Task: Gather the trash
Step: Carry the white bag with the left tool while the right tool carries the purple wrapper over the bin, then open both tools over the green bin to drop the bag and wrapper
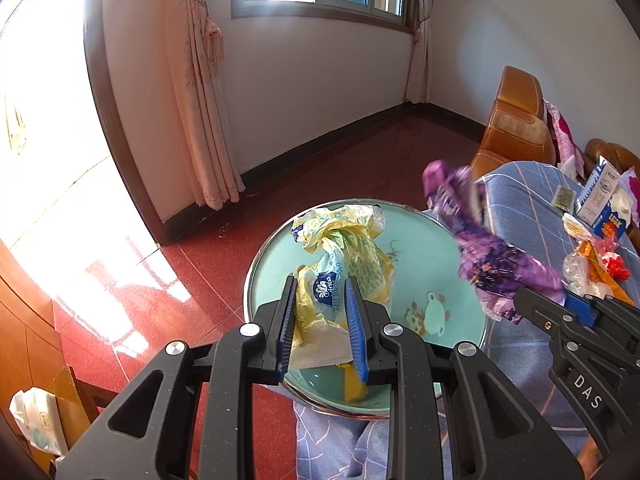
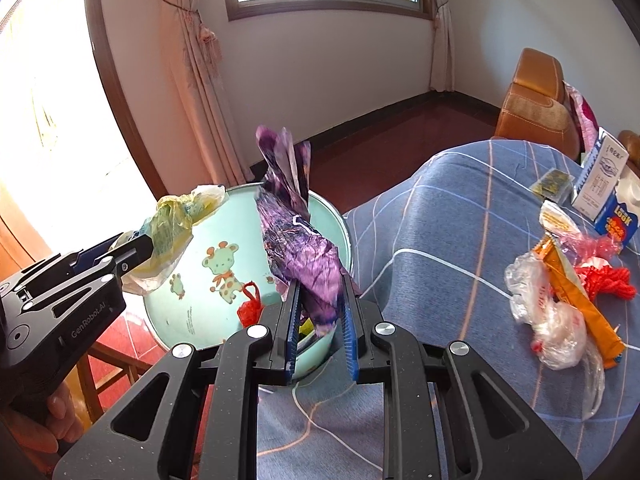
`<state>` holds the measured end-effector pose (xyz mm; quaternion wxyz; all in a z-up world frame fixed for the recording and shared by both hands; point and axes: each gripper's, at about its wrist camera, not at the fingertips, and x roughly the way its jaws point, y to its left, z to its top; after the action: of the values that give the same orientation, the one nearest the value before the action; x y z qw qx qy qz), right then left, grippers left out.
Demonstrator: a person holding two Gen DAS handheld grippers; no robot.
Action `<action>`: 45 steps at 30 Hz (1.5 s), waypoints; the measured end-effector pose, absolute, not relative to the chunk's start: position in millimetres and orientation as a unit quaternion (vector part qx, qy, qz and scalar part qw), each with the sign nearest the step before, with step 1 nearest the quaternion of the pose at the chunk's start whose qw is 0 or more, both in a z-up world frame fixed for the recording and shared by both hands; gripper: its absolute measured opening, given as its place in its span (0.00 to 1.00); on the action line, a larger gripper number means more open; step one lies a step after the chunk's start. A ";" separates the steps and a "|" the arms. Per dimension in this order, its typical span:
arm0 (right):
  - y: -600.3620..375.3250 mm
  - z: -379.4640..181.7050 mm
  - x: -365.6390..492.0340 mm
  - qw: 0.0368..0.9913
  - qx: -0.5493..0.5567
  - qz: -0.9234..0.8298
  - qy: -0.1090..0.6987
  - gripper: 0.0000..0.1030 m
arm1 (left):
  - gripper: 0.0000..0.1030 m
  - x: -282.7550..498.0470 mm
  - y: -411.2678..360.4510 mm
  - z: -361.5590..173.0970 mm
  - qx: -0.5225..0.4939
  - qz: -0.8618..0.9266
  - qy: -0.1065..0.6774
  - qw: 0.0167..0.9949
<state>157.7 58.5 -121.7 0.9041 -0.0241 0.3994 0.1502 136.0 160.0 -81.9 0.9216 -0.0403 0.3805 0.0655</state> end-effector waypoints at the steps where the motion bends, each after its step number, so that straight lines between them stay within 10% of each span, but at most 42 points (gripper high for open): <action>1: 60.2 -123.6 160.4 0.903 -0.023 0.150 0.402 0.19 | 0.23 137.9 159.2 -84.0 -0.040 0.065 0.384 0.920; 15: 72.2 -150.4 188.7 0.887 -0.017 0.157 0.433 0.18 | 0.26 164.0 161.4 -112.1 -0.028 0.066 0.424 0.903; 20: 64.5 -144.6 186.2 0.893 -0.007 0.152 0.424 0.19 | 0.57 164.3 158.1 -114.4 -0.010 0.076 0.424 0.902; 33: 10.8 -109.1 158.2 0.923 0.022 0.100 0.371 0.77 | 0.80 137.8 139.0 -83.7 0.011 0.088 0.394 0.915; 45: -28.0 -107.1 124.2 0.933 -0.001 0.043 0.358 0.89 | 0.85 107.5 117.1 -62.4 -0.009 0.052 0.381 0.923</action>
<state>124.2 -28.0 -107.1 0.9326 -0.0006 0.3583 0.0431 107.5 117.1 -62.4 0.9230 -0.0093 0.3812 0.0518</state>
